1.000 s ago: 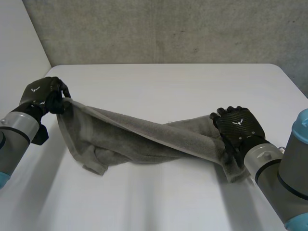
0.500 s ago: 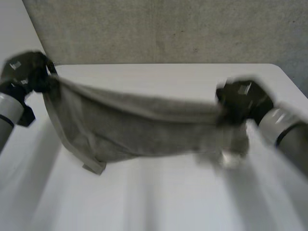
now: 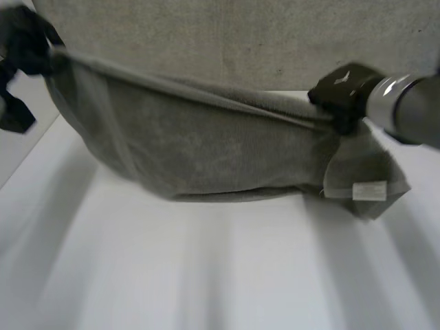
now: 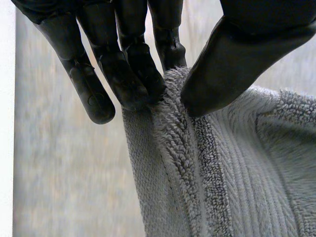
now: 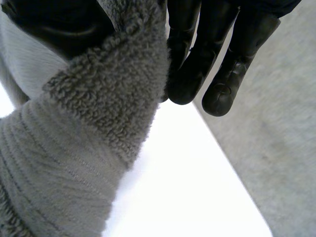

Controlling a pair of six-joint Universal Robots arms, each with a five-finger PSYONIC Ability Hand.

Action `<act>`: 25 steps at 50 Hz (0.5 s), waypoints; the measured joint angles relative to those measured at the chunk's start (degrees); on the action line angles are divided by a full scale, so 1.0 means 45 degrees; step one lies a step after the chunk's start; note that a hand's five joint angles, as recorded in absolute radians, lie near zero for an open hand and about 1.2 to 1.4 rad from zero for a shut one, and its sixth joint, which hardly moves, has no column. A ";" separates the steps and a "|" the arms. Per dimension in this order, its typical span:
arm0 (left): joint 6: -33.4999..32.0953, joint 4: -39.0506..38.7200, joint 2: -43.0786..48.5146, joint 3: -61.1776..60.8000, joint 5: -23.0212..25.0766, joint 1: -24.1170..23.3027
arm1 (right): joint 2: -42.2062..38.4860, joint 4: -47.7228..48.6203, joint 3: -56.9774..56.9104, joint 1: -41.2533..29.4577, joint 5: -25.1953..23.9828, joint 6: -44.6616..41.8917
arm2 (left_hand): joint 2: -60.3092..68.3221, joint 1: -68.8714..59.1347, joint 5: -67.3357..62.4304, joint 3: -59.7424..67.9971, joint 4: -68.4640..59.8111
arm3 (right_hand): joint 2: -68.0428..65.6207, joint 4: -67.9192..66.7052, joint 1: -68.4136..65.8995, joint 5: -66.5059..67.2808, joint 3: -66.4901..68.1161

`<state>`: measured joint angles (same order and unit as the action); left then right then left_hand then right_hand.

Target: Fold the towel.

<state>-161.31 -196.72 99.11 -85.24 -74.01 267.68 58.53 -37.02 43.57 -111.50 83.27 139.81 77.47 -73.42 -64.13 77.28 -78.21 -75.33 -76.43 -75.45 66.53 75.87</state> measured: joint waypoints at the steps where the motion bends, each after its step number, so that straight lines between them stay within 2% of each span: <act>1: -0.0140 0.0016 0.0327 0.0162 -0.0018 -0.0042 | -0.0188 0.0236 -0.0015 -0.0063 0.0148 -0.0037 | 0.0000 0.0000 0.0000 -0.0001 0.0000 | -0.0001 -0.0001 0.0000 0.0000 0.0019; 4: -0.1137 0.0125 0.2184 0.1487 -0.0245 -0.0485 | -0.1278 0.1991 -0.0549 -0.0396 0.1040 -0.0173 | 0.0000 0.0000 0.0000 -0.0001 0.0000 | -0.0001 -0.0002 0.0000 0.0000 0.0041; 7: -0.1735 0.0179 0.3156 0.2668 -0.0564 -0.0886 | -0.1848 0.3363 -0.1332 -0.0562 0.1564 -0.0196 | 0.0000 0.0000 0.0000 -0.0001 0.0000 | -0.0001 -0.0002 -0.0001 0.0000 0.0041; 14: -0.2333 -0.0177 0.4398 0.7190 -0.2511 -0.1750 | -0.2189 0.7945 -0.4009 -0.0788 0.2269 -0.0071 | 0.0001 0.0000 0.0000 -0.0001 0.0000 | -0.0001 -0.0003 -0.0001 0.0000 0.0041; 20: -0.1923 -0.1652 0.3998 0.8871 -0.3580 -0.1875 | -0.1331 1.0639 -0.3710 -0.0822 0.1546 0.0232 | 0.0001 0.0000 0.0000 -0.0001 0.0000 | -0.0030 -0.0048 -0.0001 0.0022 0.0042; 25: -0.1462 -0.2972 0.3318 0.7711 -0.3661 -0.1743 | -0.0313 1.1825 -0.1356 -0.0707 -0.0067 0.0704 | 0.0001 0.0000 0.0000 -0.0001 0.0000 | -0.0037 -0.0048 -0.0001 0.0027 0.0043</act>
<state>-167.89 -210.10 114.04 -50.54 -90.48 259.83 57.12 16.19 37.46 -114.69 82.97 142.98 77.47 -73.42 -64.13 77.27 -78.21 -75.49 -76.64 -75.46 66.66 76.06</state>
